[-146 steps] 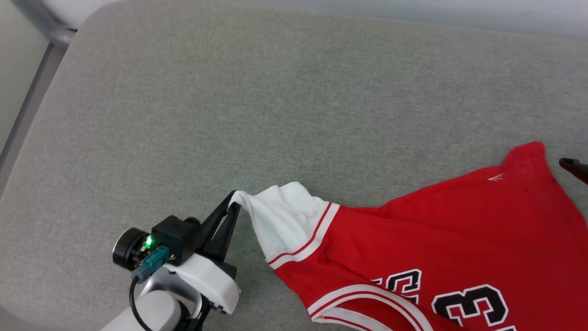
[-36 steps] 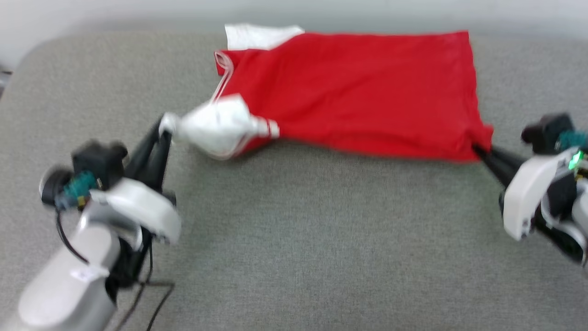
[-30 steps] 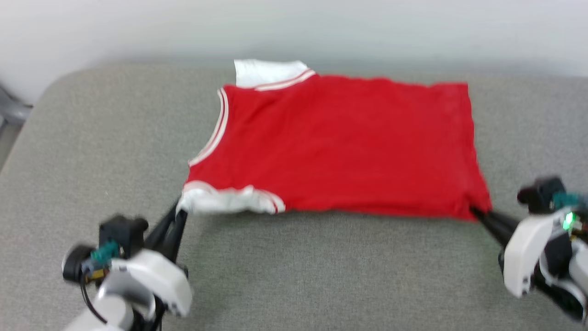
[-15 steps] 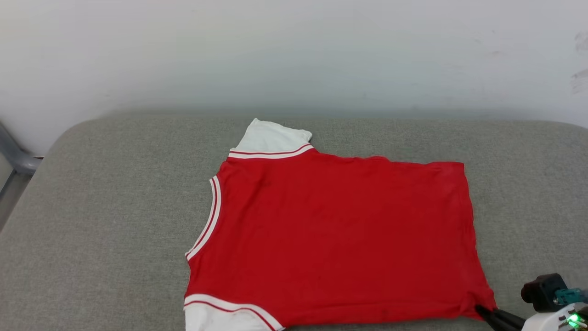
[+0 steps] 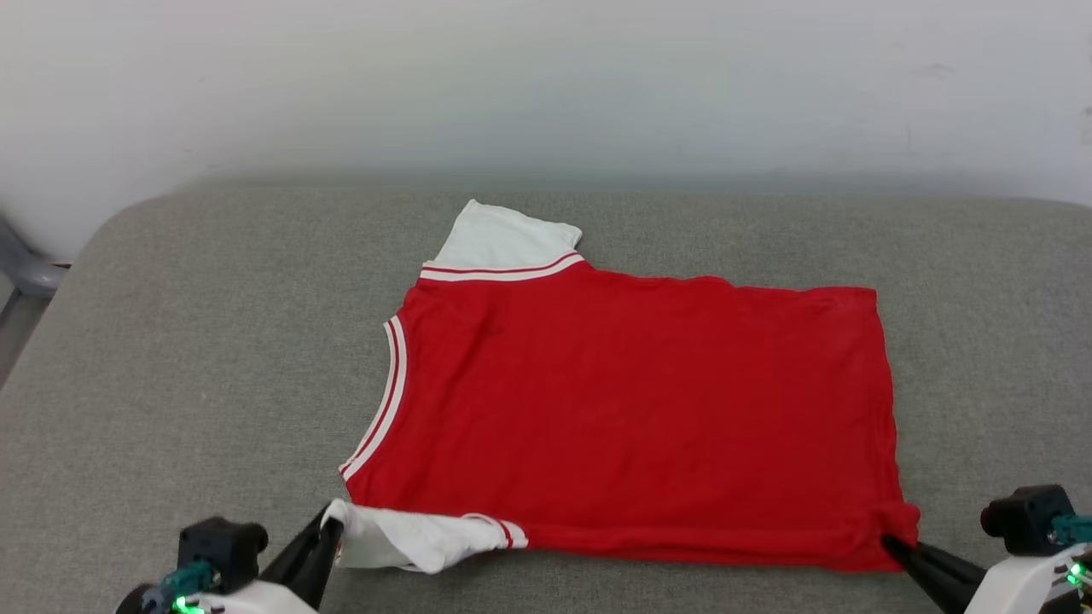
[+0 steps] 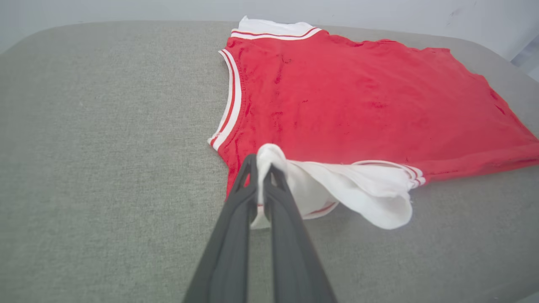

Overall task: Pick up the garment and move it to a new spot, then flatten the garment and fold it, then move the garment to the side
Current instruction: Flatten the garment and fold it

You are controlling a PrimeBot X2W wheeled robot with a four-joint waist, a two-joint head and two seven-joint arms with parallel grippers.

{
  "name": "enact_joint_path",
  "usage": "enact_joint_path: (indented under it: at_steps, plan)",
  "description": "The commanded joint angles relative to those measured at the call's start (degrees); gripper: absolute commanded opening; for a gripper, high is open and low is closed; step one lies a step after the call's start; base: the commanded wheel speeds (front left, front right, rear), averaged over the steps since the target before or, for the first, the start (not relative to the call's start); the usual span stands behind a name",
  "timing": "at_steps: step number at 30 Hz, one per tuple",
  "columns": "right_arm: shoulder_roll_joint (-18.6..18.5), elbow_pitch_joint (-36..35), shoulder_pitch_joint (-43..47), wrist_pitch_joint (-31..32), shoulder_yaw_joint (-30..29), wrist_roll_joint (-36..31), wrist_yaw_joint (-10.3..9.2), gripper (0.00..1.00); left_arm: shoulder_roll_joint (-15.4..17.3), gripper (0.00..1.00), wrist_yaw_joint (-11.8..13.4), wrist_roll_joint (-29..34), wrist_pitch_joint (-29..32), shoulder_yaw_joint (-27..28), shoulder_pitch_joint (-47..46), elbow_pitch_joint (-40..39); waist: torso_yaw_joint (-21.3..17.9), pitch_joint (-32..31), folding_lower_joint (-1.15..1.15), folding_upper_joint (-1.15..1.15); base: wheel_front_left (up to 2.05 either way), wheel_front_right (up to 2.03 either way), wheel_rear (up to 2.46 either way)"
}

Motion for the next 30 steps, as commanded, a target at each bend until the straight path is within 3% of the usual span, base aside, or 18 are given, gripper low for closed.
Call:
enact_joint_path:
  at_steps: [1,7,14,20,30]
  plan:
    - [0.3,-0.8,-1.5,0.5,-0.8,0.4,-0.06,0.00,0.1,0.00,-0.9,0.8,0.4,0.1,-2.6,0.7,-0.5,1.2,0.00,-0.01,0.00,0.00,0.00]
    - [1.0,-2.4,-6.4,3.1,-3.3,1.2,-0.06,0.00,-1.1,0.00,-4.8,2.8,2.5,0.1,-13.9,5.3,-1.9,5.9,0.00,-0.01,0.00,0.00,0.00]
    - [2.1,-0.1,-13.9,6.0,-1.8,1.5,-0.06,0.00,-3.6,0.00,-8.6,4.6,3.6,-0.4,-25.0,14.9,-3.0,11.9,0.00,-0.01,0.00,0.00,0.00]
    - [3.4,4.7,-18.7,6.3,0.7,1.8,-0.06,0.00,-6.9,0.00,-12.1,4.4,3.4,-1.7,-29.6,25.0,-3.1,14.9,0.00,-0.01,0.00,0.00,0.00]
    - [4.5,10.5,-20.8,3.9,5.1,3.5,-0.06,0.00,-11.4,0.00,-17.3,3.7,0.6,-3.7,-31.3,39.2,-2.7,14.9,0.00,-0.01,0.00,0.00,0.00]
